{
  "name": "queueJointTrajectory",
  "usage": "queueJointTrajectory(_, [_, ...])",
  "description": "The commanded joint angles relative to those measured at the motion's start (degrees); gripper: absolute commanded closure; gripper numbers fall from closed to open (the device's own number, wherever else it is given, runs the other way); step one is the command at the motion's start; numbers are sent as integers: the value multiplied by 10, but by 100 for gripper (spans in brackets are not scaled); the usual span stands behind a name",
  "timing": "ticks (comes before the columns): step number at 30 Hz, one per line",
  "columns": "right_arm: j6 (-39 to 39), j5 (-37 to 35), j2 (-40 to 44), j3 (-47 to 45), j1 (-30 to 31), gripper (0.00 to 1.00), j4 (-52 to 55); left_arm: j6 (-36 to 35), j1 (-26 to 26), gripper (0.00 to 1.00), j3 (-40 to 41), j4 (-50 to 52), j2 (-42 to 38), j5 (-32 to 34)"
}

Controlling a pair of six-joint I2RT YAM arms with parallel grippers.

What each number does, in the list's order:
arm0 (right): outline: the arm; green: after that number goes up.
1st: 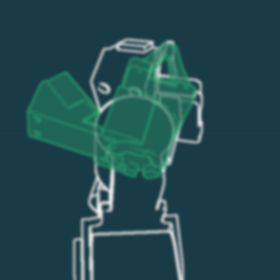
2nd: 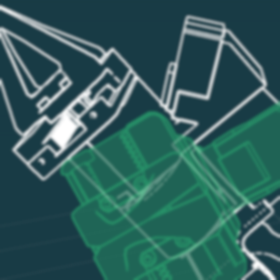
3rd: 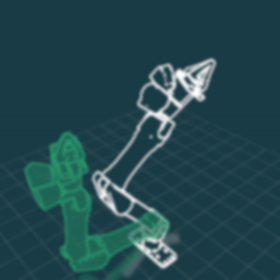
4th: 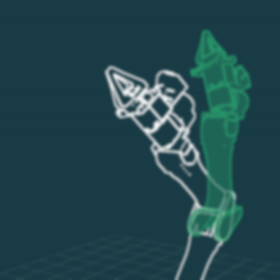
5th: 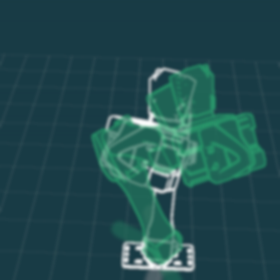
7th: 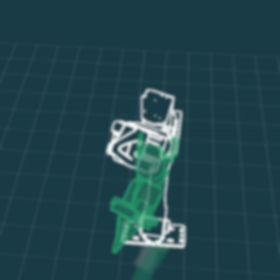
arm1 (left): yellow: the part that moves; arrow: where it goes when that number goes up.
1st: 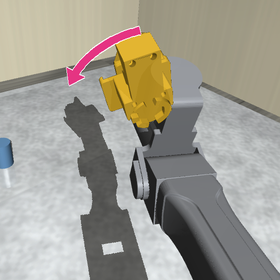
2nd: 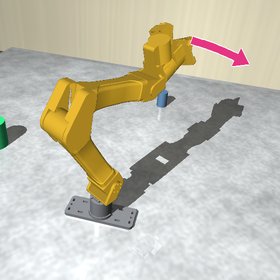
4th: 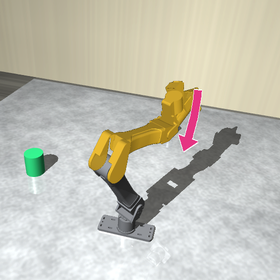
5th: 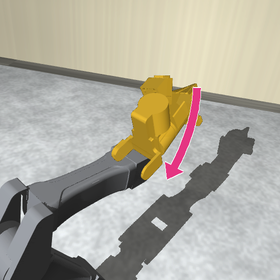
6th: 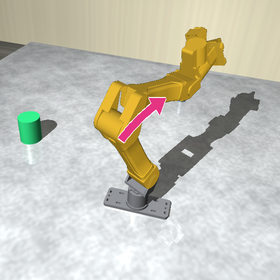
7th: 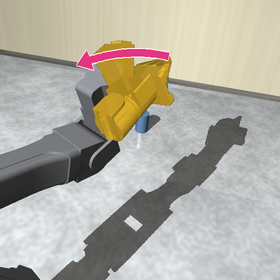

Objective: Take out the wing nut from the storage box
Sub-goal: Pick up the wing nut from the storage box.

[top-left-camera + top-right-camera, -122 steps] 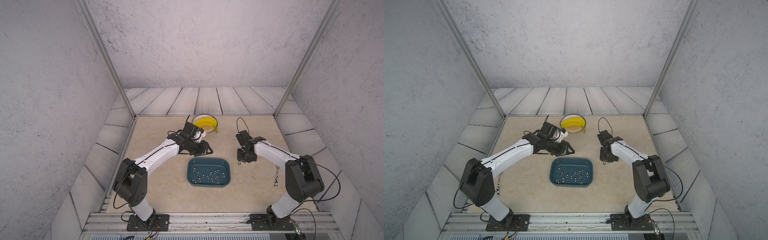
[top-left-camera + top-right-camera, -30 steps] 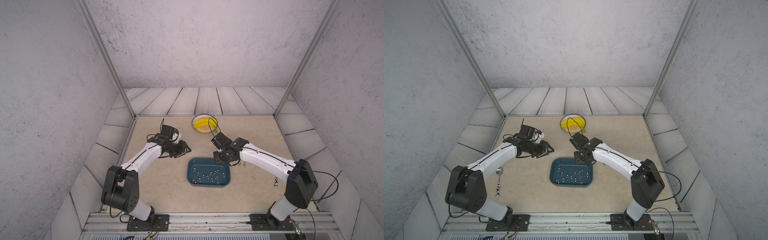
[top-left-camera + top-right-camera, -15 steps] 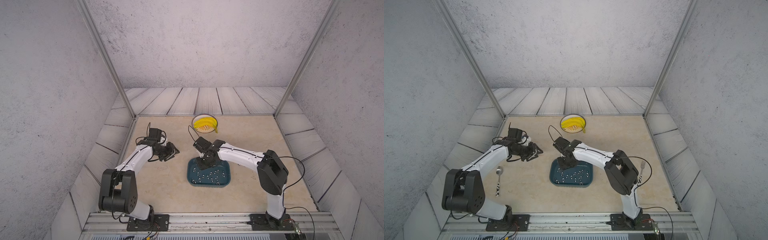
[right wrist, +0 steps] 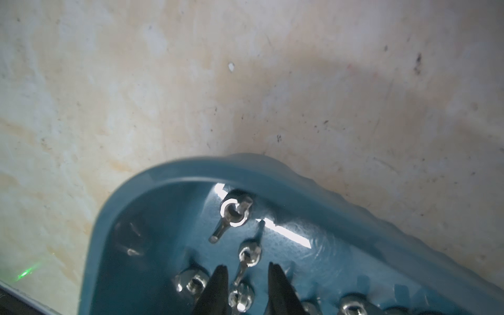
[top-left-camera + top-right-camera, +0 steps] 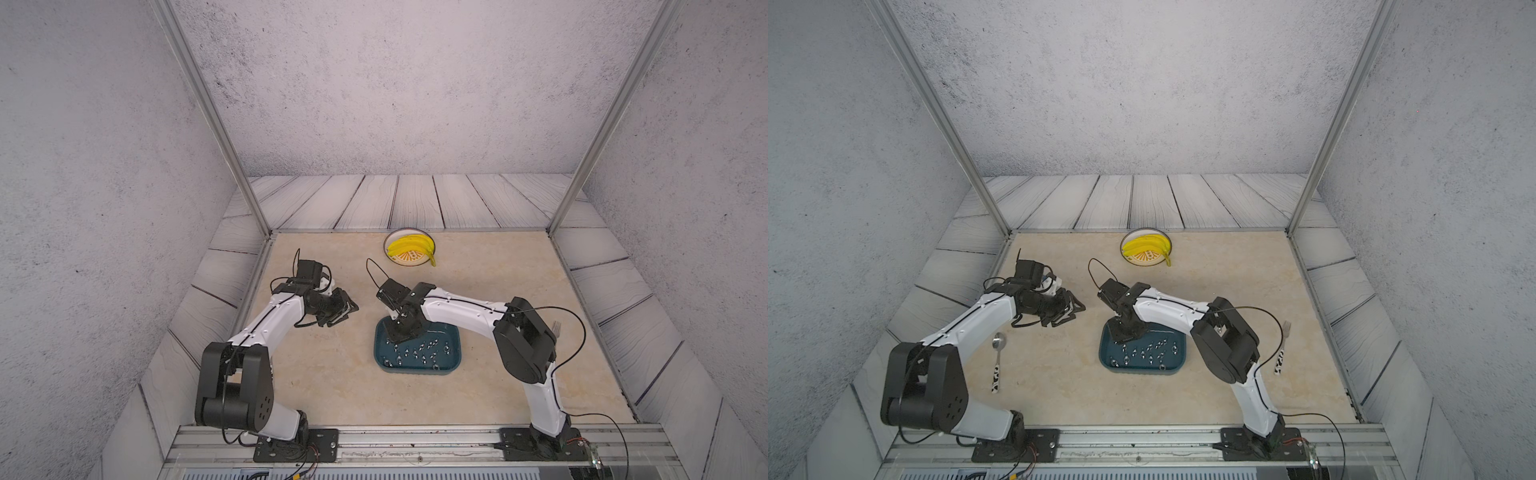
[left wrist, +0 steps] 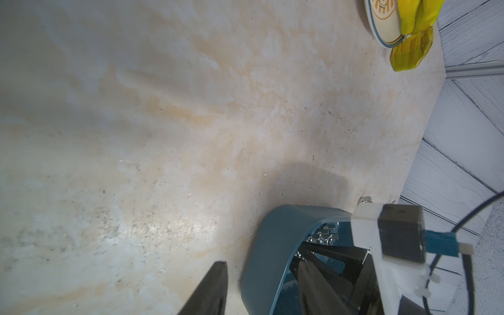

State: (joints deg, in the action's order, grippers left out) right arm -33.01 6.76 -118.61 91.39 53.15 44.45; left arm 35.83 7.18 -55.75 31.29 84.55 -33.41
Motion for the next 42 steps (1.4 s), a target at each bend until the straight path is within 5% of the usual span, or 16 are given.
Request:
queueJointTrajectory(1, [-16, -14, -10, 13, 2, 70, 24, -11, -4, 51, 3, 9, -7, -9])
queueJointTrajectory(42, [-3, -11, -24, 17, 2, 74, 25, -10, -4, 51, 10, -5, -1, -16])
